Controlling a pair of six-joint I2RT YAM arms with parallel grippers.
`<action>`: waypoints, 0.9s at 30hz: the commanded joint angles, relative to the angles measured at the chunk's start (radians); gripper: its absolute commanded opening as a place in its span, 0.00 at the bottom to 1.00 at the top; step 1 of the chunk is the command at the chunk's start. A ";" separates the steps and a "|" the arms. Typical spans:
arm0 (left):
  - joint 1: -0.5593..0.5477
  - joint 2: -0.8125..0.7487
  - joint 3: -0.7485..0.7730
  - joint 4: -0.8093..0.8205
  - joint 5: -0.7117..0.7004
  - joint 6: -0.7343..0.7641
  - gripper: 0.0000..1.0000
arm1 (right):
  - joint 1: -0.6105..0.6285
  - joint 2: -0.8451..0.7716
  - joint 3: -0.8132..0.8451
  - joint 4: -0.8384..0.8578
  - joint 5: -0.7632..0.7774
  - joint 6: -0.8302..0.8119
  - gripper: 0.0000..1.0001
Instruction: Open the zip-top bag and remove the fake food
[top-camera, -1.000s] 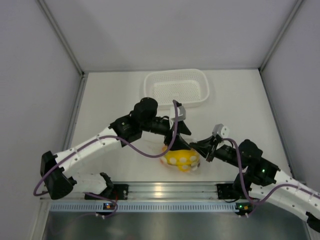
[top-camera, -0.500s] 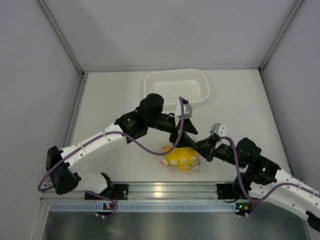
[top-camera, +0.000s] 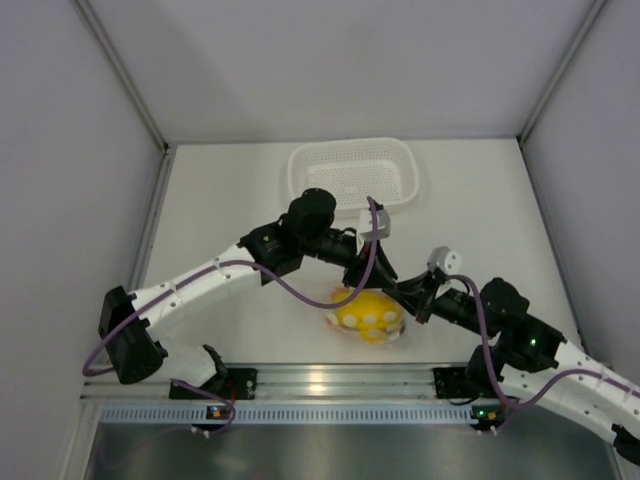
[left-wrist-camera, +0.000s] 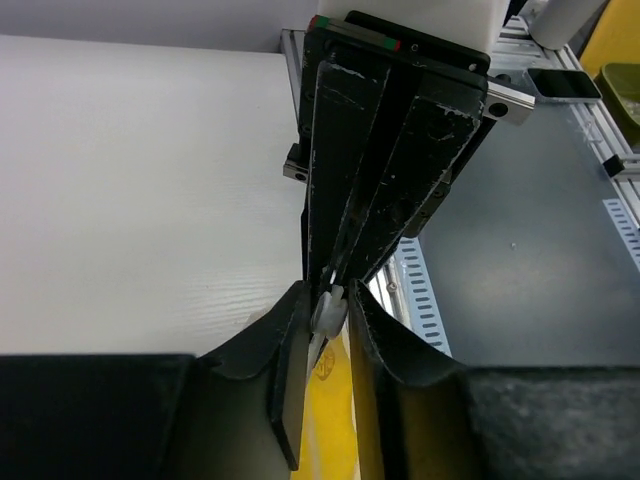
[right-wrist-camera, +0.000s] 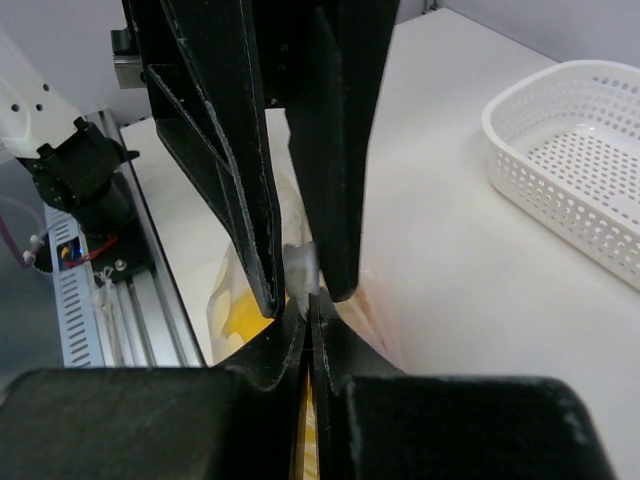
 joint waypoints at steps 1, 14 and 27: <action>-0.003 -0.005 -0.007 0.050 0.009 0.021 0.26 | 0.015 -0.012 0.027 0.047 0.003 -0.006 0.00; 0.047 -0.064 -0.021 -0.037 0.004 0.096 0.00 | 0.015 -0.124 0.024 0.035 0.151 0.037 0.00; 0.308 -0.190 -0.128 -0.103 0.085 0.149 0.00 | 0.017 -0.225 0.113 -0.101 0.231 0.078 0.00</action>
